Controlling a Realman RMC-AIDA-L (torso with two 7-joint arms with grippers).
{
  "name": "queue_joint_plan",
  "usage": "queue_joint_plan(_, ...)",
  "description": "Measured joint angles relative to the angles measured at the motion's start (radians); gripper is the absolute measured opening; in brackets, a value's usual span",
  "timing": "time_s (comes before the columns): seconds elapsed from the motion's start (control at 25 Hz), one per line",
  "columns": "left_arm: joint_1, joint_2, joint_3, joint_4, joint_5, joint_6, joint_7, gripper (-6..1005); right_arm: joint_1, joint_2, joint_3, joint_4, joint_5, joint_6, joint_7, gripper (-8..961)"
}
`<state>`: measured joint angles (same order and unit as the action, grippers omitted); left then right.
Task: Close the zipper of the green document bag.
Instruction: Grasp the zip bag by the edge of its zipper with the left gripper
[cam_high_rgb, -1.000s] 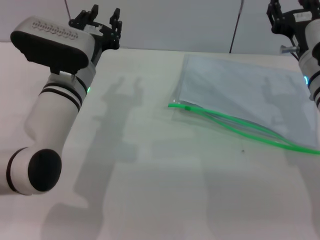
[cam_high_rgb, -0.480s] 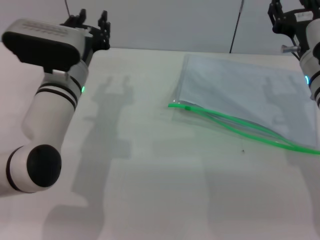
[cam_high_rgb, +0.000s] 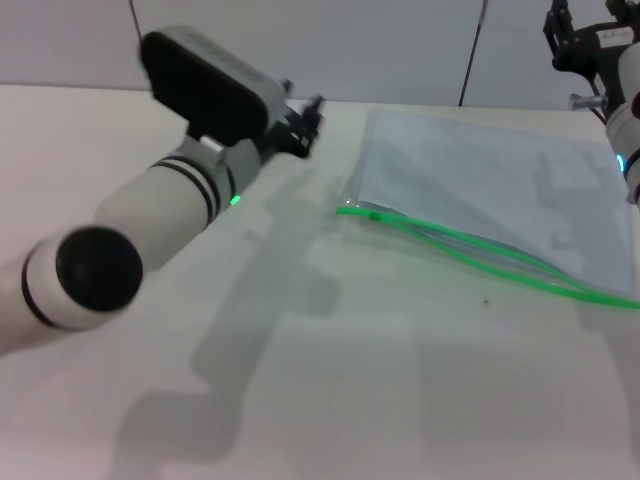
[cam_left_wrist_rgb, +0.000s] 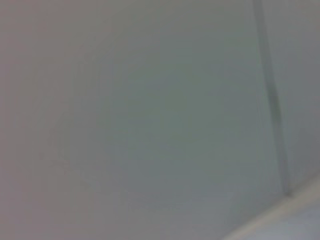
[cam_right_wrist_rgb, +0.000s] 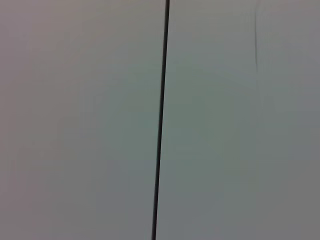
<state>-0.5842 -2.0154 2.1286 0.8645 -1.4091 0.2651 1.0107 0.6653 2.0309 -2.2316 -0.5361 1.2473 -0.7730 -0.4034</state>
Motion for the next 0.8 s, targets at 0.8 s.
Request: queue_joint_plan(0.8,-0.032,0.012,-0.217,0.103,0.295,-0.594,0.053,513,0.007,0.000,0.000,0.022,0.000,0.014,0.000,615)
